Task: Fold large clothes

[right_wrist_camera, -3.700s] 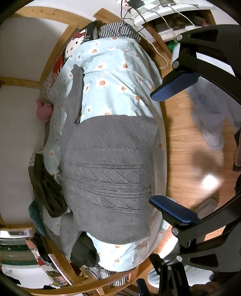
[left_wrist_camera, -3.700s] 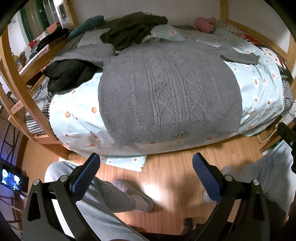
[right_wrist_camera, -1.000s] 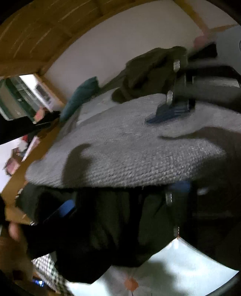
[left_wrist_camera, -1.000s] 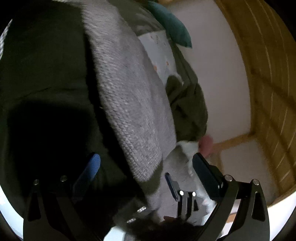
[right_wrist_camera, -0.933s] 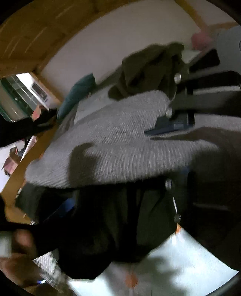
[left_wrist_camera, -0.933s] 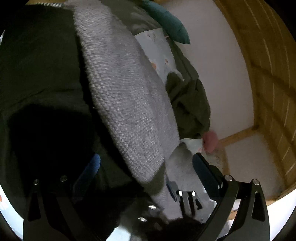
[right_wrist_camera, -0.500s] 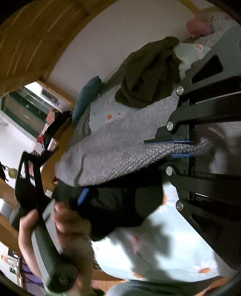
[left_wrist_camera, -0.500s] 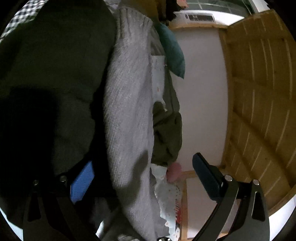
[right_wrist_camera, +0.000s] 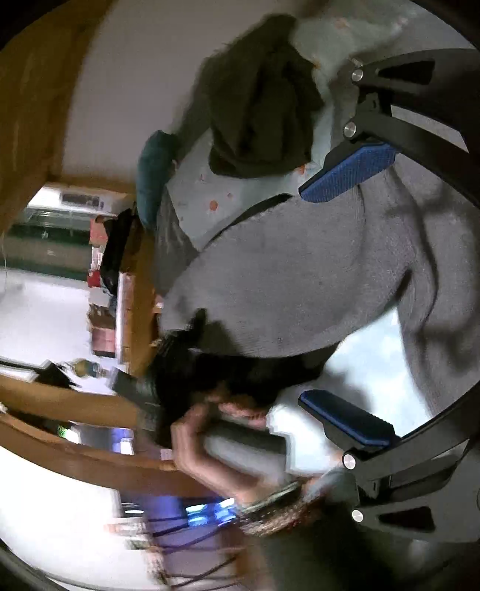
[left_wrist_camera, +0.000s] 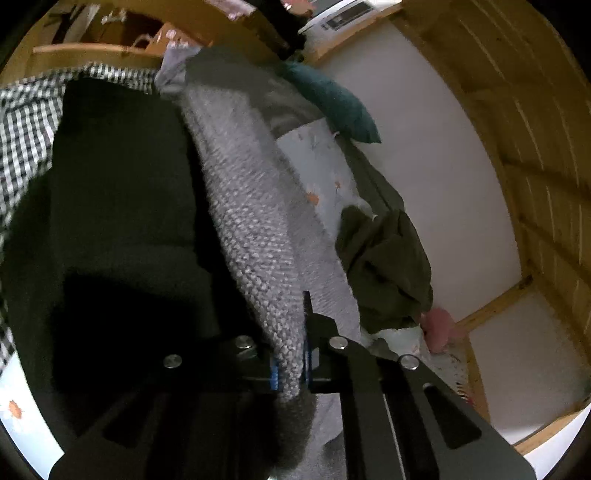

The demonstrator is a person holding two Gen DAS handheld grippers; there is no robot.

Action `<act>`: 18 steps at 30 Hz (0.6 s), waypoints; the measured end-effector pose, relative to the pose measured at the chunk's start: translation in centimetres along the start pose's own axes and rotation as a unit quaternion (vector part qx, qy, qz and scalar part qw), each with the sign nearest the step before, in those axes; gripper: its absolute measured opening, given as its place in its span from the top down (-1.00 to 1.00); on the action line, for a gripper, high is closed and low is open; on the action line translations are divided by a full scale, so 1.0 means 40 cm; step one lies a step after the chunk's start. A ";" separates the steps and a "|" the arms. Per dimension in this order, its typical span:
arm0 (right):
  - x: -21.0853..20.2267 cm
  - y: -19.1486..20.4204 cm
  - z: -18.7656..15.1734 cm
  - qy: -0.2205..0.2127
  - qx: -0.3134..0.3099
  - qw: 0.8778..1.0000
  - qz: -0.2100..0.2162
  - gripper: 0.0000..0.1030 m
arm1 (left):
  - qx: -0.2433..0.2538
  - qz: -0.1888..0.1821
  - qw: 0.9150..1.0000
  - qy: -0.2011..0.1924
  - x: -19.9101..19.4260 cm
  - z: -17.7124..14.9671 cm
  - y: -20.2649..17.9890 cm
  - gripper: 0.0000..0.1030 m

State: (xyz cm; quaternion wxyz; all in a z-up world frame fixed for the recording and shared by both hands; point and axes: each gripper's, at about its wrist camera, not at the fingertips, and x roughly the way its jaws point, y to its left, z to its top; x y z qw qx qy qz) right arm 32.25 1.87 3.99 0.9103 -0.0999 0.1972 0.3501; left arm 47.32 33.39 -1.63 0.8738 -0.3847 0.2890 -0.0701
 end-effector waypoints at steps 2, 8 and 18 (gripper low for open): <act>-0.020 -0.038 0.065 -0.016 0.038 0.999 0.009 -0.95 | 0.035 0.009 0.999 -0.013 -0.036 -0.023 -0.015 0.87; 0.046 -0.132 0.324 0.020 0.096 0.994 0.045 -0.95 | 0.188 0.098 0.975 -0.061 -0.021 -0.120 -0.172 0.88; 0.505 0.155 0.550 0.312 -0.168 0.935 0.026 -0.95 | 0.297 0.207 0.931 -0.052 0.076 -0.245 -0.217 0.88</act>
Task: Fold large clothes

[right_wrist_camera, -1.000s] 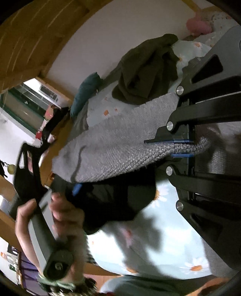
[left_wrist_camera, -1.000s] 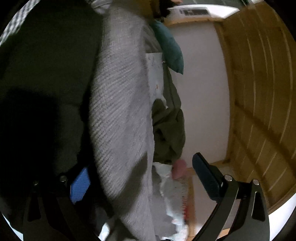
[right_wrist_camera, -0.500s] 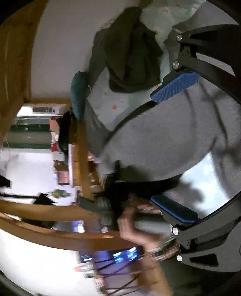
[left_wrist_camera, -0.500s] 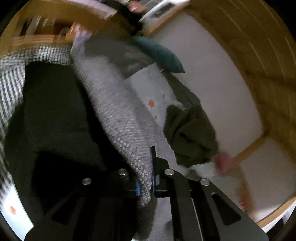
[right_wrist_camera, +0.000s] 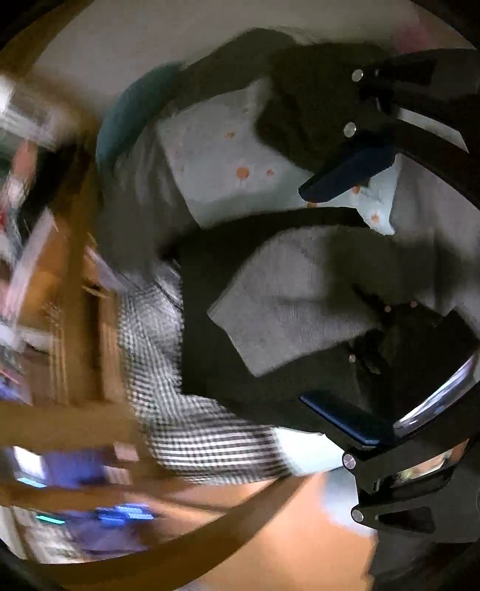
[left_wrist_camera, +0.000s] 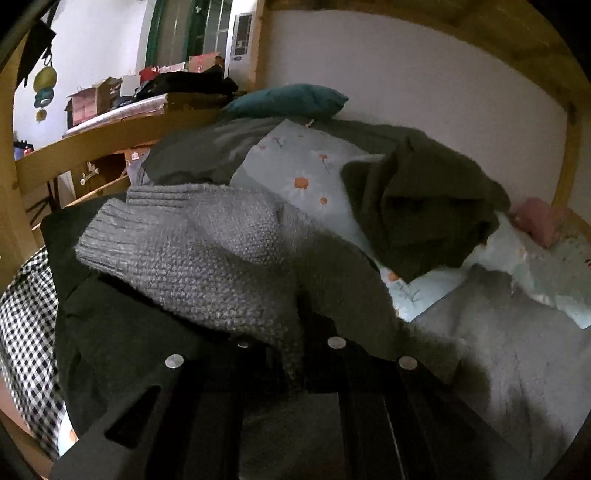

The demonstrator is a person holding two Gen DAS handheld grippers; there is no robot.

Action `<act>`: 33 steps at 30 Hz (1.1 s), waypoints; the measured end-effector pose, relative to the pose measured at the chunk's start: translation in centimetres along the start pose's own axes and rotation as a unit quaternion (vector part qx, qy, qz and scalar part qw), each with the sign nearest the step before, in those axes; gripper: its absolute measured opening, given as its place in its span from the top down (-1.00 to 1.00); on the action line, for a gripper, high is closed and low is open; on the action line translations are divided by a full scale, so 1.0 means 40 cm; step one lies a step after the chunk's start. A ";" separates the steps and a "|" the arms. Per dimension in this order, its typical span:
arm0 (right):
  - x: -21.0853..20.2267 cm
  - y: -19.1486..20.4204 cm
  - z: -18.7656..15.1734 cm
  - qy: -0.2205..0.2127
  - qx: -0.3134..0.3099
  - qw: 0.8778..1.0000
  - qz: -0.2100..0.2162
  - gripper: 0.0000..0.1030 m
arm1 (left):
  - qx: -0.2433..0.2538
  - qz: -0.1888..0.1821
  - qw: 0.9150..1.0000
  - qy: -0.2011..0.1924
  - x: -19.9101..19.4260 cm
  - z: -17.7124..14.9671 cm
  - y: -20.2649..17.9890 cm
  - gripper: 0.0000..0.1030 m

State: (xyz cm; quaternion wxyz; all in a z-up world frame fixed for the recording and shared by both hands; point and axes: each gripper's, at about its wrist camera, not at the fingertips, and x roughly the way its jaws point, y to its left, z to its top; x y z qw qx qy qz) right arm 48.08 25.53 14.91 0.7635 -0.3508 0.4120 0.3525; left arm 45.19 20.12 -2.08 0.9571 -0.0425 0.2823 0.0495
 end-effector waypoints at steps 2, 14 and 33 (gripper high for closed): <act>0.091 0.074 0.050 0.064 -0.063 0.996 -0.027 -0.93 | 0.025 0.018 1.000 -0.005 0.002 -0.007 -0.016 0.88; 0.232 0.030 0.124 0.105 -0.026 0.991 -0.077 0.83 | 0.024 0.032 0.999 -0.018 -0.011 -0.010 -0.014 0.88; -0.454 -0.434 -0.517 -0.266 0.297 0.916 -0.040 0.88 | -0.151 -0.289 0.945 0.012 -0.331 -0.050 -0.220 0.60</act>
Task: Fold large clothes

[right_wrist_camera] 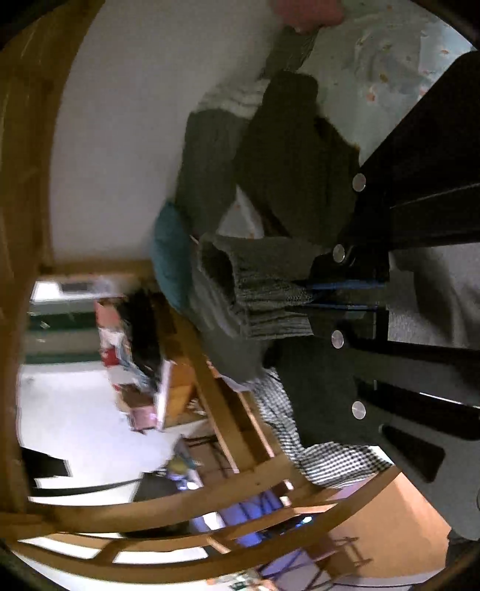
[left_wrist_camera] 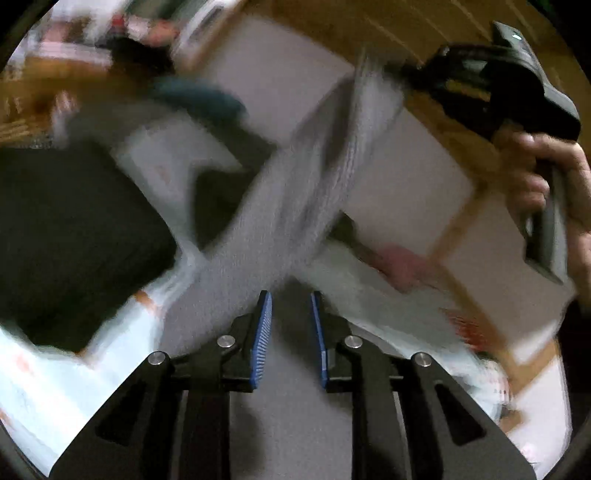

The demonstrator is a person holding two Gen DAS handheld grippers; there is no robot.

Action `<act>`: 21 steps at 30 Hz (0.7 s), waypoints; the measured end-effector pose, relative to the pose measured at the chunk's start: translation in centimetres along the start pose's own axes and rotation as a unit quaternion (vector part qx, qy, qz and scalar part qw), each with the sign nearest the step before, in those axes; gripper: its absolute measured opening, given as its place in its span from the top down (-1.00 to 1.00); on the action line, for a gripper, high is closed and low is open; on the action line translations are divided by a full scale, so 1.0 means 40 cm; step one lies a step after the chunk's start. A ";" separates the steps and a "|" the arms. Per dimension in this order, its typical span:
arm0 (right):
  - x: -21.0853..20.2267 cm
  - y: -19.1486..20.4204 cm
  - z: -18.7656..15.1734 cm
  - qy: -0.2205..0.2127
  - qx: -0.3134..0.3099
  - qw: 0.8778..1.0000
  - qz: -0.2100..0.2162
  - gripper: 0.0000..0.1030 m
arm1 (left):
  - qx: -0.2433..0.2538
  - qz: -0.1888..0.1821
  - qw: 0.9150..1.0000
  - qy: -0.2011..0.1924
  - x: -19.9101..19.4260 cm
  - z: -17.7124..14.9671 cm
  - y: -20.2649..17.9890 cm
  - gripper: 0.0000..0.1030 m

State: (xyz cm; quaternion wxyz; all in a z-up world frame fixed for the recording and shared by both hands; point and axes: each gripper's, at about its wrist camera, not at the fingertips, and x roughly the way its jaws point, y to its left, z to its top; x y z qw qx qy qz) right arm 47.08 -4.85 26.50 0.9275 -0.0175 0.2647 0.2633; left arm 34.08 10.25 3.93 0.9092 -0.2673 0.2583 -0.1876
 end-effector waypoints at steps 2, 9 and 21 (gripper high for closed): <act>-0.052 -0.047 -0.016 -0.012 0.010 1.000 0.001 0.88 | -0.031 -0.022 0.999 0.013 0.023 -0.040 -0.001 0.55; -0.185 -0.291 -0.220 -0.019 0.087 0.996 -0.014 0.88 | -0.163 0.029 0.979 0.119 0.201 -0.095 0.186 0.17; -0.027 -0.623 -0.926 0.132 0.268 0.949 -0.098 0.88 | -0.105 0.114 0.977 0.146 0.176 -0.175 0.164 0.29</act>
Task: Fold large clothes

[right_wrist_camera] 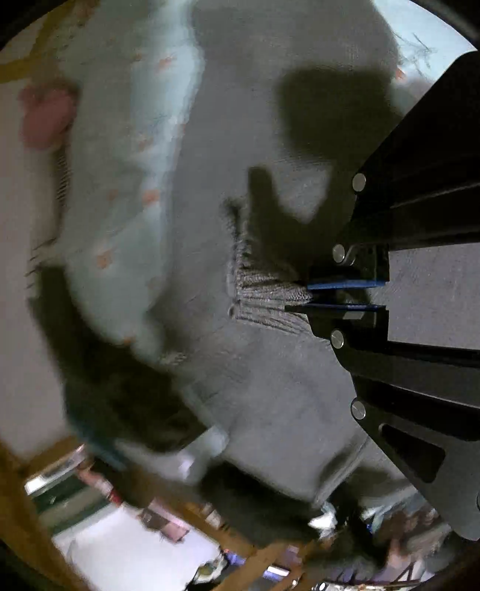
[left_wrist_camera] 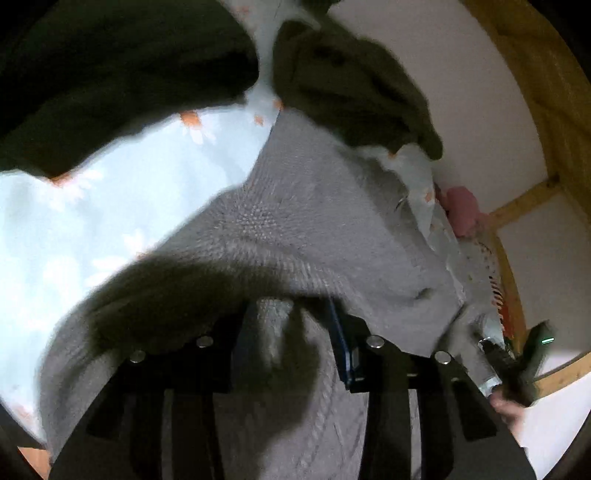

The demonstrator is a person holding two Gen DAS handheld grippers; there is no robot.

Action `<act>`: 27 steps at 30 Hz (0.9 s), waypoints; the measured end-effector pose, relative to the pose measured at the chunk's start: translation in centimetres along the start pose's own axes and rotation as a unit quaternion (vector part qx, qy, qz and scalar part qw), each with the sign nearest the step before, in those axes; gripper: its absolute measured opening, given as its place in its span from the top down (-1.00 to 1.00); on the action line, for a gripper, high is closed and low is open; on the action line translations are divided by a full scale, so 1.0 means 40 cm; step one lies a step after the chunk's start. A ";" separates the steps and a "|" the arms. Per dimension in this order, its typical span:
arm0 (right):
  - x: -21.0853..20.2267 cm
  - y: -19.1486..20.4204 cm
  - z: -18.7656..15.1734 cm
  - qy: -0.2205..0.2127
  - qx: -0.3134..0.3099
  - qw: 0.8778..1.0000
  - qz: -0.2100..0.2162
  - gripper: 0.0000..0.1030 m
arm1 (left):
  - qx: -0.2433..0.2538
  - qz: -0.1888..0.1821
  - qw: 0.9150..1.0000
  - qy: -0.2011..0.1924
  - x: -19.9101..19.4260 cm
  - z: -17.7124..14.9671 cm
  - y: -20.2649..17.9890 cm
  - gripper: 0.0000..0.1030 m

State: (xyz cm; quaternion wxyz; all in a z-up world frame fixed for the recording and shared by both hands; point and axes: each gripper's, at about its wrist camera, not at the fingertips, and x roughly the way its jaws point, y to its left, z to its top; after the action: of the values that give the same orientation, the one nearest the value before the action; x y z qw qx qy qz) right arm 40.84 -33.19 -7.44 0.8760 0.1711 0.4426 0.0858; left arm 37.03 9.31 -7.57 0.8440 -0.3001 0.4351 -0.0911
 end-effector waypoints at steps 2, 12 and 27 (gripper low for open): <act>0.031 -0.020 -0.036 0.004 0.009 1.000 -0.004 0.88 | 0.019 -0.006 0.999 -0.046 -0.069 0.014 -0.031 0.28; -0.007 -0.082 -0.082 -0.017 0.018 0.999 -0.022 0.56 | 0.198 0.128 0.968 -0.082 0.185 0.089 -0.269 -0.17; 0.053 0.164 0.020 -0.041 -0.081 0.989 -0.116 -0.83 | 0.261 0.234 0.935 -0.059 0.351 0.004 -0.232 -0.10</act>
State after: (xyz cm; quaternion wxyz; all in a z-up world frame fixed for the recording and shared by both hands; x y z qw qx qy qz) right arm 42.73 -26.65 -6.13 0.9084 0.0509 0.4149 0.0124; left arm 46.66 -3.91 -11.62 0.9144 0.0364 0.4029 0.0162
